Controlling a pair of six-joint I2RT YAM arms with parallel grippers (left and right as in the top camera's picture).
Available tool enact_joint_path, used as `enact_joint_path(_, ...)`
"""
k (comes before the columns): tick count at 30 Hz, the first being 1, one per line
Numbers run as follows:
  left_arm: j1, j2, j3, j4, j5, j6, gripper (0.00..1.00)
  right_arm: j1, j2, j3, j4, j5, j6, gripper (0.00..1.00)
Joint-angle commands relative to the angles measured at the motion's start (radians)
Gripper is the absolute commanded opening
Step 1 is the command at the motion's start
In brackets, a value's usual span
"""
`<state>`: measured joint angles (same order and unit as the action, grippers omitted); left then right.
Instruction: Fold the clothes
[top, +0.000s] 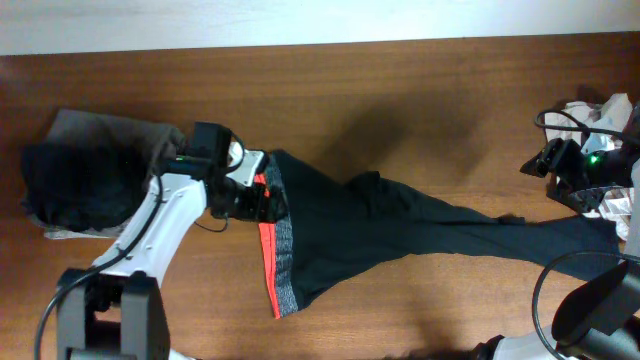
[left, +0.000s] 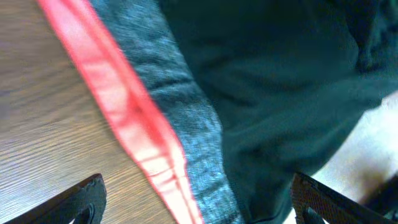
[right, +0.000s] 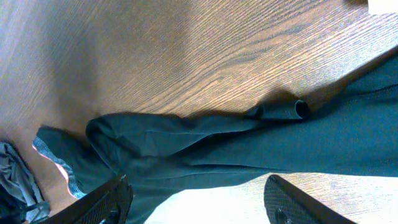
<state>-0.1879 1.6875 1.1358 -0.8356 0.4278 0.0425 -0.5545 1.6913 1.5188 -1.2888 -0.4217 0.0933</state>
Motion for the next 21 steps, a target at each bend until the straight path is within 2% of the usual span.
enact_joint_path(1,-0.037,0.027,-0.004,0.000,0.044,0.055,0.93,0.005,-0.013,0.014,-0.003,-0.015,-0.011,0.73)
enact_joint_path(9,-0.073,0.087,-0.007,0.002,-0.060,0.056,0.91,0.005,-0.013,0.014,-0.007,-0.012,-0.011,0.74)
enact_joint_path(21,-0.072,0.117,-0.062,0.048,0.029,0.064,0.91,0.005,-0.013,0.014,-0.013,-0.012,-0.011,0.74)
